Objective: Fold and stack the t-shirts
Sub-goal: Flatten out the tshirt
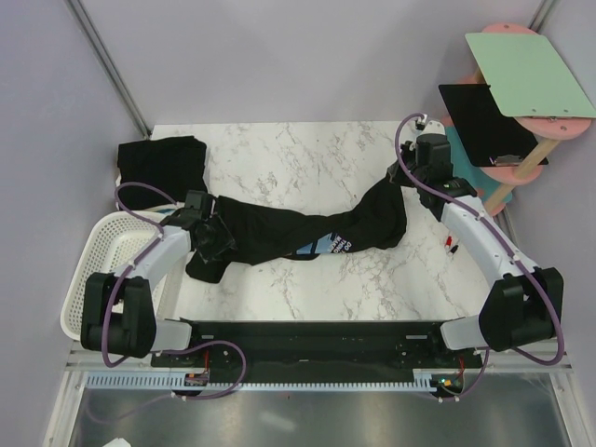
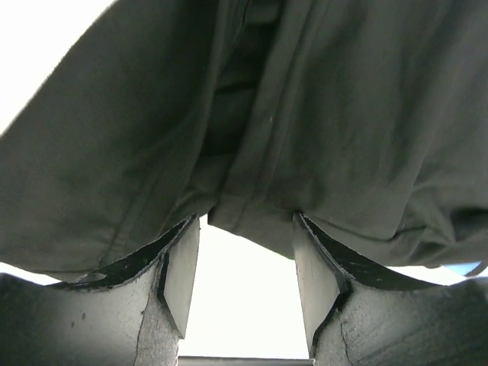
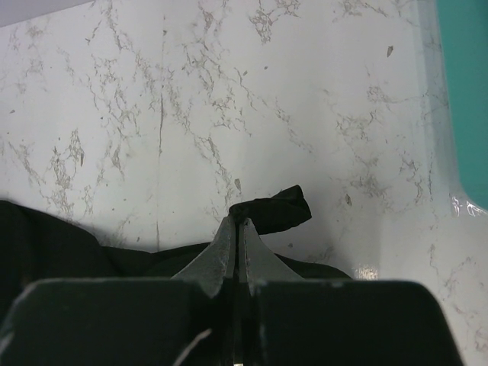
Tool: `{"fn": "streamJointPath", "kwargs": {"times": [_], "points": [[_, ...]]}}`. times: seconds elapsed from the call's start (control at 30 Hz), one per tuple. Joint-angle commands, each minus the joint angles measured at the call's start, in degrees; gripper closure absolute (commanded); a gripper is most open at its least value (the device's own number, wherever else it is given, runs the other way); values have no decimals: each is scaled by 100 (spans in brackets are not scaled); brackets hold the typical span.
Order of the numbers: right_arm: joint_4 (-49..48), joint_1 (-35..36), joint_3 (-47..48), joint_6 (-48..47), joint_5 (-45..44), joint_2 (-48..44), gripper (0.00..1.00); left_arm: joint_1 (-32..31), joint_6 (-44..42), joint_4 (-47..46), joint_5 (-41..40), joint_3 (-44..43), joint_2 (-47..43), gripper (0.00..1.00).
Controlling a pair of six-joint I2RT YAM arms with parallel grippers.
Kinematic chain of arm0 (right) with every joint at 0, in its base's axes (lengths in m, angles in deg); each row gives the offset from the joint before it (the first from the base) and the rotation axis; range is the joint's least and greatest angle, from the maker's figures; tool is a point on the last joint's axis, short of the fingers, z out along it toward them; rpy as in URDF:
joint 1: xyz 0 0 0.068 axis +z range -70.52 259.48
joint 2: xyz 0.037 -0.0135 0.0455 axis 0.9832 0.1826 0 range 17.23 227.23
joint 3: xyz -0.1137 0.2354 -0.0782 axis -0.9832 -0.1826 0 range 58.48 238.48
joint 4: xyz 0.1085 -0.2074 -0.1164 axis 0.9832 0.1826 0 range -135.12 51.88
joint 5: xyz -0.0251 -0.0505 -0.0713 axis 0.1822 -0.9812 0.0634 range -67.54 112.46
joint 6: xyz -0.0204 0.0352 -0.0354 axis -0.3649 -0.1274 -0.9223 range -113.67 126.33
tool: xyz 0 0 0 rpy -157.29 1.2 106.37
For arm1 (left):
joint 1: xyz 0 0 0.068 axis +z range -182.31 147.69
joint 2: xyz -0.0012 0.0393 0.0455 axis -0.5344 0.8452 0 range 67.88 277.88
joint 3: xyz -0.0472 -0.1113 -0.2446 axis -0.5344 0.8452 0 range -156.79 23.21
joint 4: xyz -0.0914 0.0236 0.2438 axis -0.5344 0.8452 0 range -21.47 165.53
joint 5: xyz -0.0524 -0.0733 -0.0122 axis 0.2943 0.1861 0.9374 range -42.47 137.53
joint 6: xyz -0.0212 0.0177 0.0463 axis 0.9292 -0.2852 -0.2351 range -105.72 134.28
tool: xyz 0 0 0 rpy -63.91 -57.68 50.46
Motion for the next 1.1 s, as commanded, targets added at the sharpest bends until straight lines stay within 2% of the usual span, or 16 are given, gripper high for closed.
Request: {"fn": "streamJointPath", "kwargs": {"times": [0.0, 0.3, 0.4, 0.5, 0.57, 0.6, 0.67, 0.9, 1.07], "points": [[-198, -41, -65, 70, 83, -266, 100, -6, 203, -379, -456, -112, 48, 42], [-198, -58, -91, 114, 110, -266, 100, -6, 177, -520, -624, -297, 259, 43], [-198, -50, -91, 140, 153, -240, 100, -6, 159, -537, -598, -402, 329, 47], [-207, -58, -100, 158, 162, -222, 100, -6, 133, -572, -607, -481, 321, 63], [-207, -58, -118, 158, 162, -214, 100, -6, 107, -599, -598, -551, 338, 77], [-207, -50, -118, 175, 162, -205, 100, -6, 89, -607, -572, -578, 365, 88], [-207, -58, -127, 175, 189, -196, 100, -6, 63, -590, -502, -648, 426, 98], [-207, -50, -144, 202, 233, -240, 100, -6, -34, -590, -659, -806, 137, 98], [-102, -58, -39, 131, 198, -521, 100, -6, -446, -388, -826, -1587, -381, 98]]}}
